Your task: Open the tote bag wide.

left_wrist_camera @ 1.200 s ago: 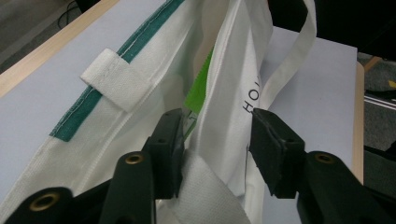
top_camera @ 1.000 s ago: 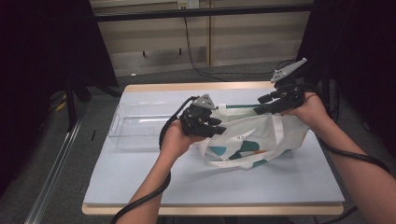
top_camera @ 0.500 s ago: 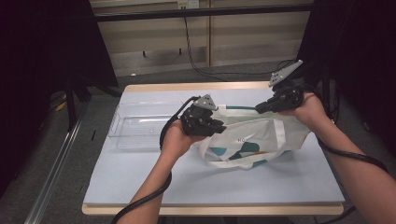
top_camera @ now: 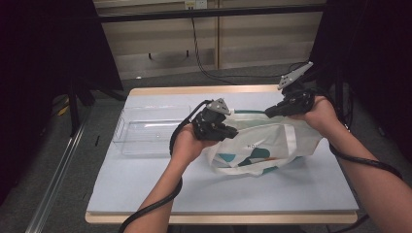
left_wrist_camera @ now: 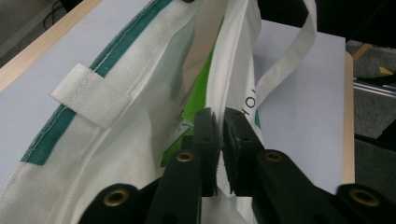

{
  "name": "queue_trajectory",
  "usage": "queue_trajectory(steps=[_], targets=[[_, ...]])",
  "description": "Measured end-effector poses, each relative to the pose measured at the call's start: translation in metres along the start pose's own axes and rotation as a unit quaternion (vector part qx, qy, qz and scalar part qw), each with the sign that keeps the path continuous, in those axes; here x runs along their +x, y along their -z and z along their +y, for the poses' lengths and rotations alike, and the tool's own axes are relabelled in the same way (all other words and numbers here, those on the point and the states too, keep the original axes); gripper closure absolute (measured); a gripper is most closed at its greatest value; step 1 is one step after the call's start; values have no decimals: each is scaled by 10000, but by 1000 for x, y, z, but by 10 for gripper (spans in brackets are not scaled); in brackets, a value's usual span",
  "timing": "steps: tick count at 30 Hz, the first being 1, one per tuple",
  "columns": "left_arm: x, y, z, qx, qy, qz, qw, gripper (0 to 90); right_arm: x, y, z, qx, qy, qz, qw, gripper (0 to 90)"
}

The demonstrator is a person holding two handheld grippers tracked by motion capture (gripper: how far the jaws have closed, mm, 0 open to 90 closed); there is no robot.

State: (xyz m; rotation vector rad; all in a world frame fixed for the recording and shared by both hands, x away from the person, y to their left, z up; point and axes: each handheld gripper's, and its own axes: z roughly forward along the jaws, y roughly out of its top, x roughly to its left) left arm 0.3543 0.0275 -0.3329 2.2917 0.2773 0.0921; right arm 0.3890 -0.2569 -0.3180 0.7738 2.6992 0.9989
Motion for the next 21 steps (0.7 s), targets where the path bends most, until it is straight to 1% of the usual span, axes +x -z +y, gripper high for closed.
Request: queue_trajectory(steps=[2,5,8,10,11,20,21], targets=[[-2,2,0,5,-15,-26,10000,880,0,0,1,-35,-19,-53,10000,882],[-5,5,-1,35,-102,-42,9999,885,0,1,3,-29,-20,-62,10000,882],[-9,6,-2,2,-121,-54,9999,886,-2,2,4,-84,-59,-8,9999,882],[-9,7,-4,9,-175,-102,9998,886,-2,2,4,-107,-98,-21,9999,882],[-10,7,-4,-8,-128,-110,9999,886,-3,2,4,-93,-106,-52,9999,882],[-16,7,-8,-11,-200,-206,9996,885,-7,0,6,-104,-223,-126,9996,882],[-17,7,-9,-25,-181,-223,9996,885,-7,0,7,-90,-269,-150,9995,882]])
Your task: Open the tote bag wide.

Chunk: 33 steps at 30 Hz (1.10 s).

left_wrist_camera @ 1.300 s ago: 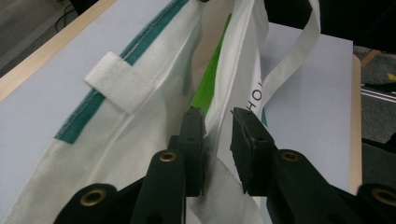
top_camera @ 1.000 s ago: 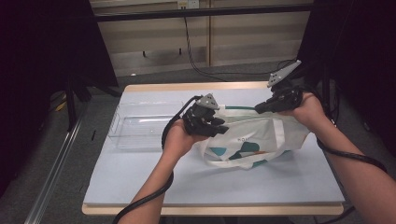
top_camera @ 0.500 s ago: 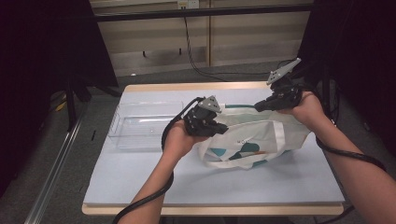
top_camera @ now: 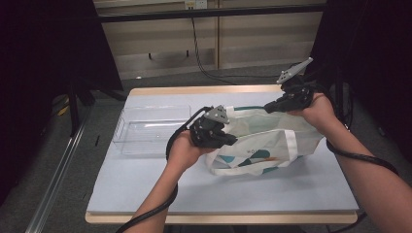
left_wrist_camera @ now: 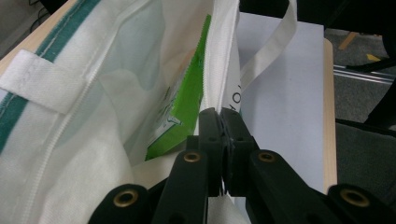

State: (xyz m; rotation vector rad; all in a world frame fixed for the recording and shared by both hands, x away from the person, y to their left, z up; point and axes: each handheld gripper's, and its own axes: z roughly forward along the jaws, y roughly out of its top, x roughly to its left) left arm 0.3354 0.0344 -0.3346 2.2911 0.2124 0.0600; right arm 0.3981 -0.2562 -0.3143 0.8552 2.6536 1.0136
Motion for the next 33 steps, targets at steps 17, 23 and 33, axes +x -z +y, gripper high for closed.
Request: queue_trajectory(steps=[17,23,33], targets=[[-8,-1,-6,-16,-83,-84,9999,880,-8,-6,1,-71,-193,-157,9997,881],[-12,-3,-10,22,-123,-164,9998,879,-10,-9,1,-41,-239,-147,9996,881],[-16,-3,-13,25,-147,-191,9997,878,-12,-11,2,-53,-289,-195,9994,881]])
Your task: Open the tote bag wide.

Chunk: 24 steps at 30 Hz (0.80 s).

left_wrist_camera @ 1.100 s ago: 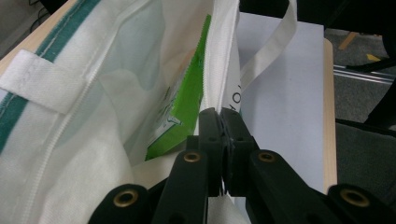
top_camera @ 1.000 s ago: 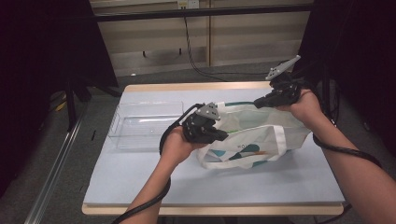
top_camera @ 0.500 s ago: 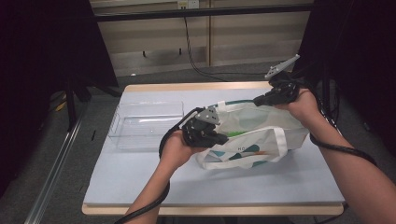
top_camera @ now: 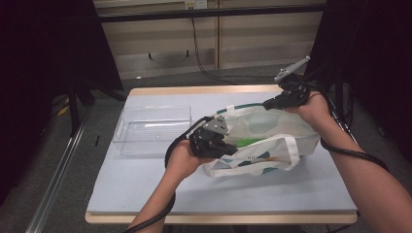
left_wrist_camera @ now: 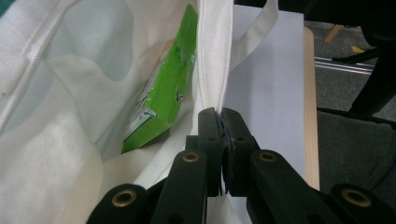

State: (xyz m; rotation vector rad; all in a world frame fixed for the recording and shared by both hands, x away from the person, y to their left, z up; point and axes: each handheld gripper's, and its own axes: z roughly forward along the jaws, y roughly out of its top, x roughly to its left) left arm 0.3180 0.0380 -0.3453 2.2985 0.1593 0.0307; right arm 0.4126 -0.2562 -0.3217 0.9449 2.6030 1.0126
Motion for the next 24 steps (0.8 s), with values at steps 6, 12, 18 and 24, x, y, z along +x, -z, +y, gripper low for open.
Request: queue_trajectory(steps=[6,12,18,24], targets=[[-4,0,-2,3,30,-26,10000,878,-1,-1,0,12,-39,9,10000,881],[-6,0,-4,30,-11,-26,10000,878,-1,-2,0,37,-23,-7,10000,881],[-8,-2,-7,-14,22,-85,10000,878,-2,-3,1,30,-29,-33,10000,881],[-10,-4,-11,-34,50,-128,9999,878,-3,-5,0,14,-74,-46,10000,881]])
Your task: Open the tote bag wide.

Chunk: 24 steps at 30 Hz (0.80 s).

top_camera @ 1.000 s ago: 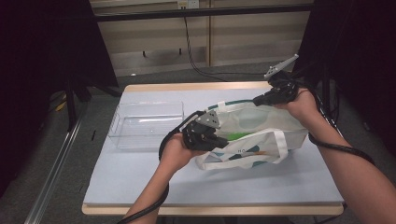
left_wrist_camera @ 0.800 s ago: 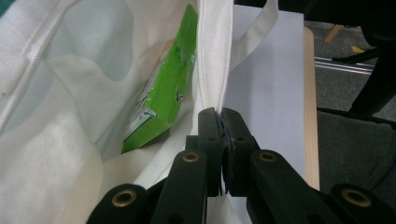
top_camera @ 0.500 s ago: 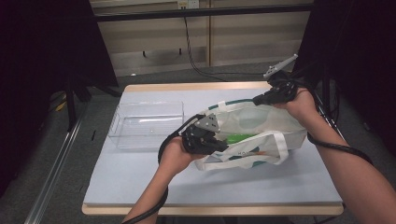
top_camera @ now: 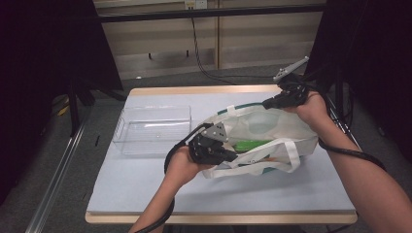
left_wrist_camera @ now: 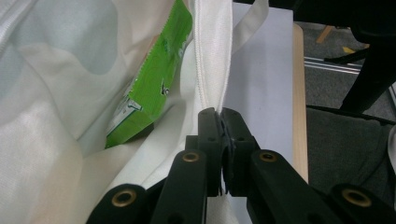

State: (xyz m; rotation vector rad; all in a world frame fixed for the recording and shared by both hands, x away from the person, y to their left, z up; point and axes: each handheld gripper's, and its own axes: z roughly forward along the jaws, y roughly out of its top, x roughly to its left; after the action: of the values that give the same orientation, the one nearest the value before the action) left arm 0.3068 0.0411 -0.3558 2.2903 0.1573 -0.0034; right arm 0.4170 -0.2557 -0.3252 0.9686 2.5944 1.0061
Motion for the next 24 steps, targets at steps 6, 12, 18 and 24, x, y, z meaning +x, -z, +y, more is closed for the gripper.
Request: queue_trajectory(steps=[6,12,18,24], targets=[[-1,-2,-4,-41,11,-46,10000,878,-2,-2,0,-9,-77,-35,10000,881],[-3,-3,-6,28,-12,-90,10000,876,-3,-4,-1,-23,-125,-69,9999,881],[-6,-5,-9,14,21,-141,9999,875,-5,-4,-2,-18,-147,-79,9999,880],[-8,-6,-12,5,19,-192,9998,875,-5,-6,-3,-51,-171,-121,9998,881]])
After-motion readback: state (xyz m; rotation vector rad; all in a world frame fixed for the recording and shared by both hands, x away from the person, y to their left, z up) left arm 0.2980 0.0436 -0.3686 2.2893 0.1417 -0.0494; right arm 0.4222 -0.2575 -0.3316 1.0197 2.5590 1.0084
